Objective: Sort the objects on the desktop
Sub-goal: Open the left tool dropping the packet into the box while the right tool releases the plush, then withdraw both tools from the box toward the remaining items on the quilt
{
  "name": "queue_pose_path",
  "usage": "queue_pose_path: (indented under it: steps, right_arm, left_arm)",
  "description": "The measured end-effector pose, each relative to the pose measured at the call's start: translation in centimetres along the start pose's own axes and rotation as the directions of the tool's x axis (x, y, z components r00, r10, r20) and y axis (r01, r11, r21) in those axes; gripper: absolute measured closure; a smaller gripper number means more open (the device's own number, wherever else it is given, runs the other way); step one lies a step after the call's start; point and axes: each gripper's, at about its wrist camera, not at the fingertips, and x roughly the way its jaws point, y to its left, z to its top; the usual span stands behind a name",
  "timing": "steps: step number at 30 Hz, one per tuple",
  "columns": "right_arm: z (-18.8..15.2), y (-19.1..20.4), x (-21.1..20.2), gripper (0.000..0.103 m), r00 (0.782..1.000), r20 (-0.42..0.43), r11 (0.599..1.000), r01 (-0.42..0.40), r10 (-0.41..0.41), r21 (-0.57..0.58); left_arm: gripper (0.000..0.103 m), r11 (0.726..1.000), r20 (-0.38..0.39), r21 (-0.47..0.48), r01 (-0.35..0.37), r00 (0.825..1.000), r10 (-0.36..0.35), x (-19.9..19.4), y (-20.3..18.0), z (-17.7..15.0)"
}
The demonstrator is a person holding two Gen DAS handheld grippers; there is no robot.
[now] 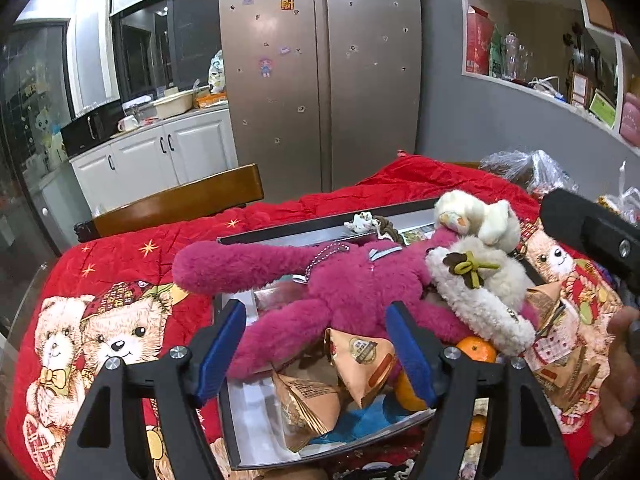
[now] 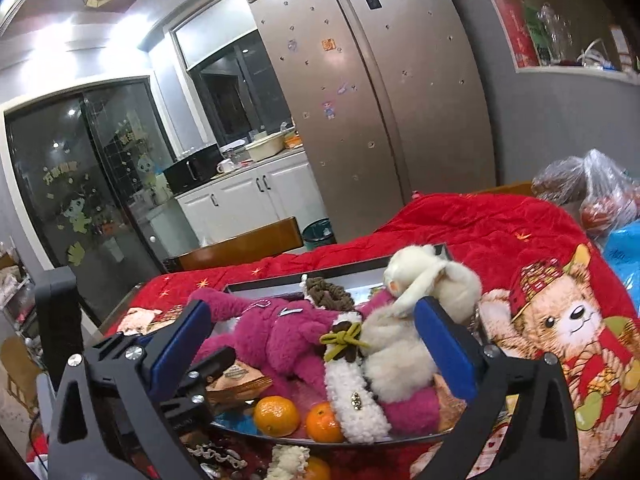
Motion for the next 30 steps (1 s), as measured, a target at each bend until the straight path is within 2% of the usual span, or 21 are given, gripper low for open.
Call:
queue_pose_path:
  steps: [5, 9, 13, 14, 16, 19, 21, 23, 25, 28, 30]
  right_arm:
    - [1.1, 0.7, -2.0, 0.000, 0.999, 0.040, 1.000, 0.006, -0.005, -0.012]
    - [2.8, 1.8, -6.7, 0.000, 0.989, 0.147, 0.999, 0.021, -0.016, -0.032]
    - [3.7, 1.6, -11.6, 0.000, 0.977, 0.208, 0.999, -0.037, 0.034, 0.008]
    - [3.6, 1.3, -12.6, 0.000, 0.975, 0.222, 0.999, -0.030, 0.024, 0.023]
    - [3.2, 1.0, -14.4, 0.000, 0.975, 0.223, 1.000, 0.006, -0.012, 0.025]
    - [2.6, 1.0, -16.1, 0.000, 0.980, 0.182, 0.996, 0.088, -0.082, -0.026]
    - [1.1, 0.9, -17.8, 0.000, 0.967, 0.221, 0.989, 0.143, -0.130, -0.045]
    - [-0.4, 0.9, -18.8, 0.000, 0.960, 0.239, 0.984, 0.165, -0.147, -0.060]
    - [-1.8, 0.8, -19.3, 0.000, 0.959, 0.243, 0.983, 0.168, -0.148, -0.066]
    - [-4.6, 0.2, -19.9, 0.000, 0.950, 0.283, 0.989, 0.145, -0.135, -0.012]
    - [-6.4, -0.5, -19.7, 0.000, 0.946, 0.298, 0.992, 0.126, -0.127, 0.023]
  left_arm:
    - [0.028, 0.998, 0.034, -0.049, 0.038, 0.999, -0.036, -2.1, 1.0, 0.9]
    - [0.028, 0.996, 0.101, -0.074, 0.054, 0.994, -0.046, -5.5, 2.0, 1.8]
    - [0.026, 0.992, 0.190, -0.110, 0.058, 0.981, -0.036, -10.7, 3.1, 2.2]
    - [0.025, 0.991, 0.208, -0.119, 0.060, 0.977, -0.034, -11.7, 3.3, 2.1]
    - [0.021, 0.987, 0.247, -0.142, 0.079, 0.968, -0.042, -13.7, 3.8, 1.7]
    - [0.020, 0.972, 0.285, -0.188, 0.143, 0.955, -0.085, -15.9, 4.5, 0.7]
    - [0.019, 0.959, 0.300, -0.198, 0.202, 0.944, -0.137, -16.9, 4.8, -0.5]
    - [0.018, 0.954, 0.298, -0.195, 0.228, 0.940, -0.164, -17.1, 4.7, -1.9]
    - [0.018, 0.958, 0.276, -0.184, 0.219, 0.947, -0.164, -16.7, 3.8, -3.2]
    - [0.018, 0.976, 0.221, -0.133, 0.173, 0.965, -0.141, -15.7, 2.5, -6.0]
    - [0.018, 0.981, 0.198, -0.105, 0.161, 0.970, -0.138, -14.6, 1.7, -8.1]
